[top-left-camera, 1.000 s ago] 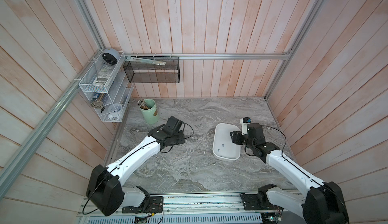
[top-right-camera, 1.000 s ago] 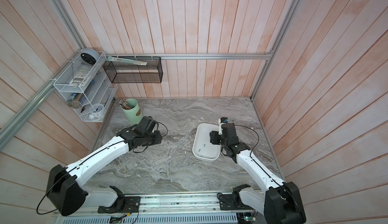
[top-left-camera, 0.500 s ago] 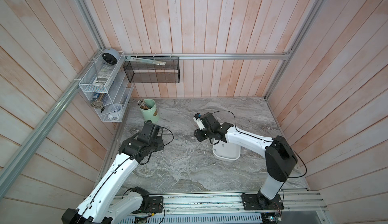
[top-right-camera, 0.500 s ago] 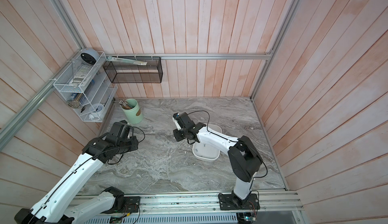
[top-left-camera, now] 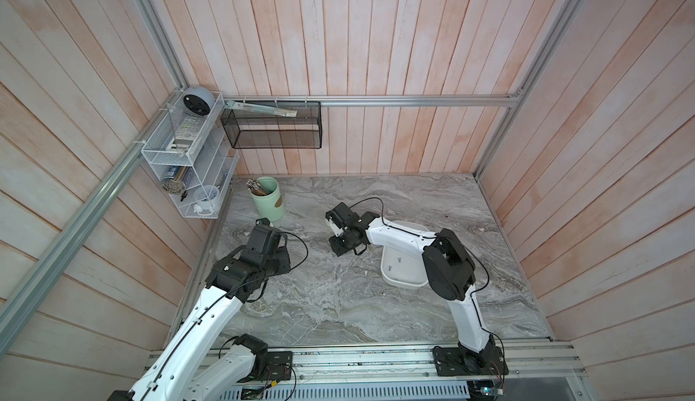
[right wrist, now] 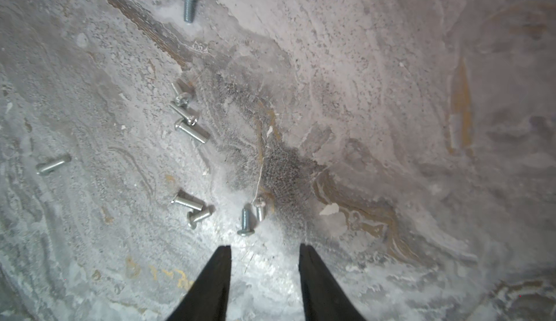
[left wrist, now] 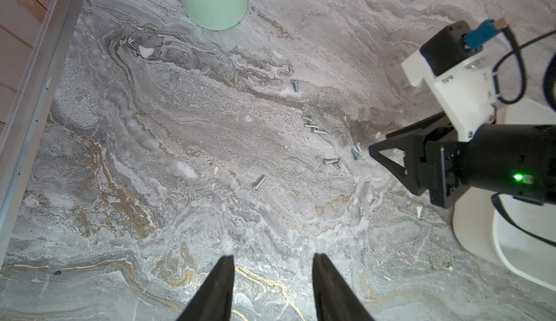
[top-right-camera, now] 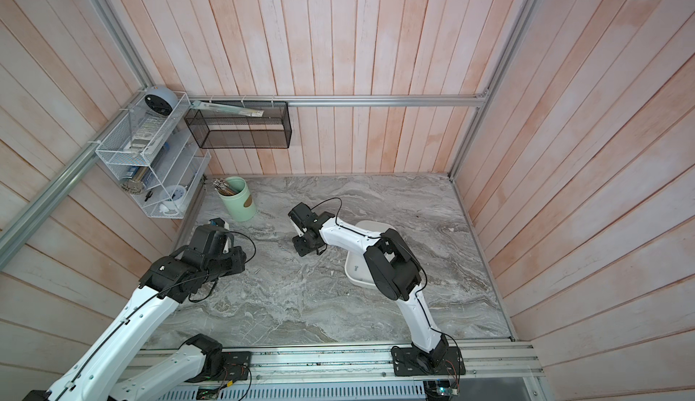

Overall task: Put the screws on the desktop into the storage box
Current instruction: Pick up the screw from the center of the board.

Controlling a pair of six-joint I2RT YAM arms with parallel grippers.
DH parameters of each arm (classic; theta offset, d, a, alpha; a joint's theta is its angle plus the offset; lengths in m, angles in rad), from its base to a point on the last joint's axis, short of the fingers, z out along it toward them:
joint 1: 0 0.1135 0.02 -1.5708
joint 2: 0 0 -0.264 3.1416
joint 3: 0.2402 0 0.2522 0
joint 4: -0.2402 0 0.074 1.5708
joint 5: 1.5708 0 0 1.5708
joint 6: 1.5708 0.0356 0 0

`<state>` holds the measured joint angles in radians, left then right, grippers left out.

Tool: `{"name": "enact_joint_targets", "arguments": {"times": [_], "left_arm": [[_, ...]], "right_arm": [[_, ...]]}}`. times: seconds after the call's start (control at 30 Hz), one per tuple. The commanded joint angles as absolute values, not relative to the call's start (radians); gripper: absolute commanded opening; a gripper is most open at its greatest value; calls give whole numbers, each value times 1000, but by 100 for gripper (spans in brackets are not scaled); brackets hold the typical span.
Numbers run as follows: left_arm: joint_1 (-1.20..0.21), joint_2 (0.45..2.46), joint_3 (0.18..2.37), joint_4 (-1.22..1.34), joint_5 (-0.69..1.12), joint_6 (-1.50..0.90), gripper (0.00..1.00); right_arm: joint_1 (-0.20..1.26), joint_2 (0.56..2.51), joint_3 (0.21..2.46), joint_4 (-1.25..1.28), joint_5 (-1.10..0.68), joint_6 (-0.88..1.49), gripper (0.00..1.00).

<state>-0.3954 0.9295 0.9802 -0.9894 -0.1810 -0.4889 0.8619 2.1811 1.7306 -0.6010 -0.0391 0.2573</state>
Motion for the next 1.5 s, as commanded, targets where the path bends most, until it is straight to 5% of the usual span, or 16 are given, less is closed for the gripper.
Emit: {"name": "enact_joint_targets", "arguments": {"times": [0.0,1.47], "left_arm": [[-390,930,971,-966,-188,-473,48],[-353,940,966,-966,-226,-481,49]], "right_arm": [[868,2222,1777,-667,-1,263,43],[891,2436,1993,-846,72,272,30]]}}
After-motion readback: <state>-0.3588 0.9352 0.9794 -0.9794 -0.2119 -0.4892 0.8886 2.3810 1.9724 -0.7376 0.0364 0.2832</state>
